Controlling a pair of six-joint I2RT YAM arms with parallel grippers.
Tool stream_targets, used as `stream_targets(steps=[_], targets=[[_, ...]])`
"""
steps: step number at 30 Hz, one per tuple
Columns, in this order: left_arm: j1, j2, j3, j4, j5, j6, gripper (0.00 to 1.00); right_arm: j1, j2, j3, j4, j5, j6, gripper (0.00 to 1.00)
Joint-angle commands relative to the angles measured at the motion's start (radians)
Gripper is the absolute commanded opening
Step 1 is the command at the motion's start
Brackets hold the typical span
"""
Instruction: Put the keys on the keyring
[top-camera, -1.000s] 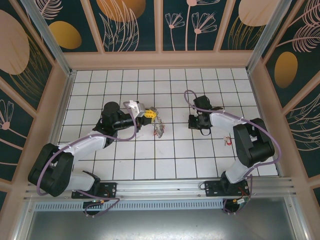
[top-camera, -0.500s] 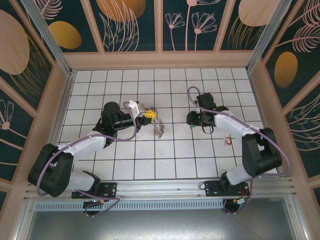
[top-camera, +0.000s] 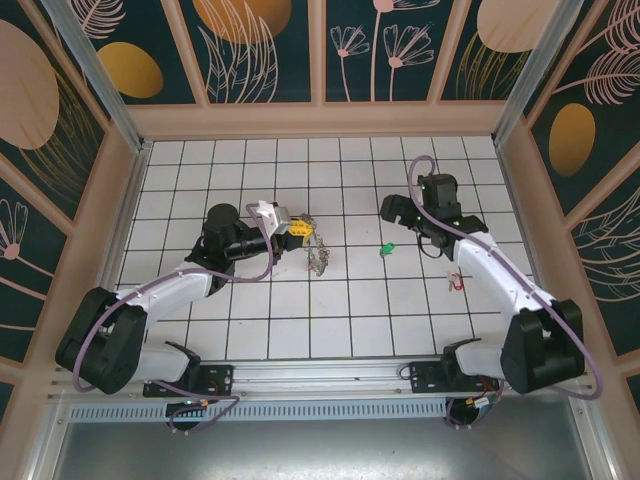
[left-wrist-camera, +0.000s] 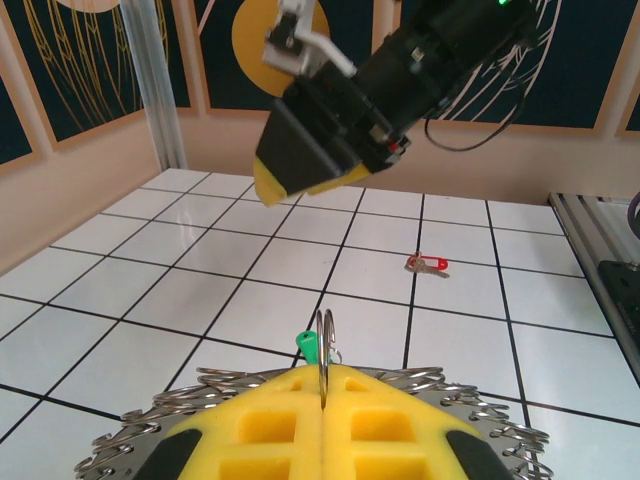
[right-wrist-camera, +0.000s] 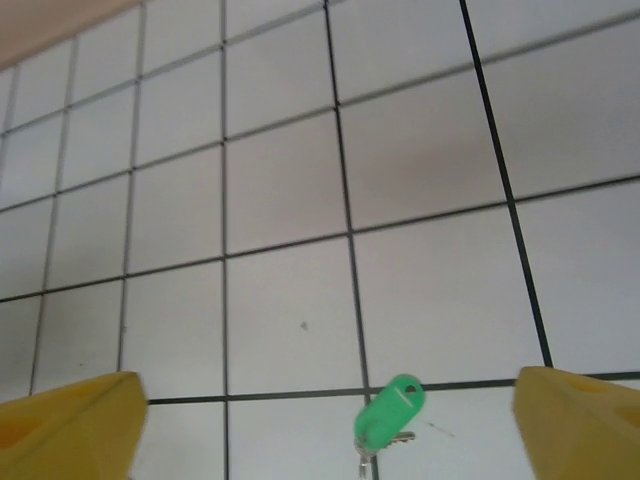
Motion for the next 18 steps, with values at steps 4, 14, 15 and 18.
stream_targets(steps=[4, 14, 15, 18], targets=[[-0.006, -0.017, 0.0, 0.047, 0.005, 0.0, 0.0, 0.045, 0.126, -0.031, -0.048, -0.03, 0.034, 0.55], [-0.006, -0.013, 0.005, 0.036, 0.008, 0.004, 0.0, 0.113, 0.243, -0.046, -0.065, -0.032, 0.075, 0.41], [-0.006, -0.013, 0.007, 0.036, 0.009, 0.003, 0.0, 0.119, 0.25, -0.043, -0.067, -0.036, 0.074, 0.4], [-0.006, -0.013, 0.007, 0.038, 0.013, 0.002, 0.0, 0.131, 0.268, -0.04, -0.083, 0.008, 0.084, 0.39]])
